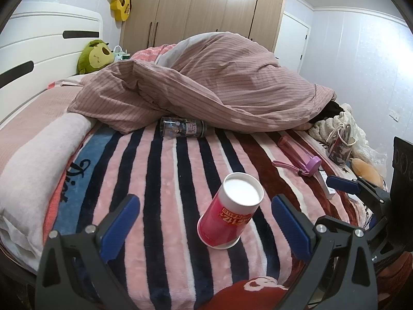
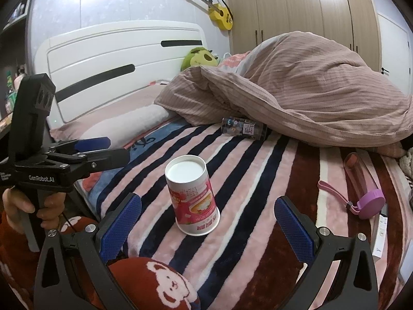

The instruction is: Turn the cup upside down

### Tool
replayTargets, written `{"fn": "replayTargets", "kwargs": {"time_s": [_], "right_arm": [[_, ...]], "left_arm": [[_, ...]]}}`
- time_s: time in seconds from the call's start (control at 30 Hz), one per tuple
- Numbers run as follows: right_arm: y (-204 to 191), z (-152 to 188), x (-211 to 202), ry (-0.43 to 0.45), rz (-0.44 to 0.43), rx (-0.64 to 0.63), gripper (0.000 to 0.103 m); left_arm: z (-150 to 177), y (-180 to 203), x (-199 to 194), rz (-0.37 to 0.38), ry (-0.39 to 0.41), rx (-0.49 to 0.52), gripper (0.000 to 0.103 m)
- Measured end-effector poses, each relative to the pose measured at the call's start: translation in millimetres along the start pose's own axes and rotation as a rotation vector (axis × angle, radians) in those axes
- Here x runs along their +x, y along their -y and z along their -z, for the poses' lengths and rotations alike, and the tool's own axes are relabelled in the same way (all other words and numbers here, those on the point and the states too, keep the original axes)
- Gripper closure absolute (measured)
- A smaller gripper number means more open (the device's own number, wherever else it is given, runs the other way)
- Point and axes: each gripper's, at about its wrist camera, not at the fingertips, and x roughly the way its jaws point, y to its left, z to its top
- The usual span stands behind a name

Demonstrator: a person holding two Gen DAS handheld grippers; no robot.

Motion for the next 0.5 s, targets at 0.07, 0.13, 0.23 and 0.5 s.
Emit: {"fn": "replayTargets", "kwargs": {"time_s": [0.07, 0.13, 0.23, 0.5], "right_arm": [[0.2, -0.1, -0.2, 0.001, -0.001, 0.002, 0.000], [0.1, -0.1, -1.0, 0.003, 0.000, 0.003, 0.000], [0.1, -0.6, -1.9, 0.005, 0.000, 0.007, 0.000], [-0.2, -1.1, -2.5, 0.004, 0.001, 0.009, 0.000]], "left_arm": [[-0.3, 0.9, 0.2, 0.000, 0.000, 0.001, 0.002], [-0.9, 2.5, 0.5, 0.001, 0.002, 0.003, 0.002], [-1.0, 2.7, 0.4, 0.002, 0.003, 0.004, 0.002], [-1.8, 2.7, -1.0, 0.002, 0.006, 0.005, 0.002]]}}
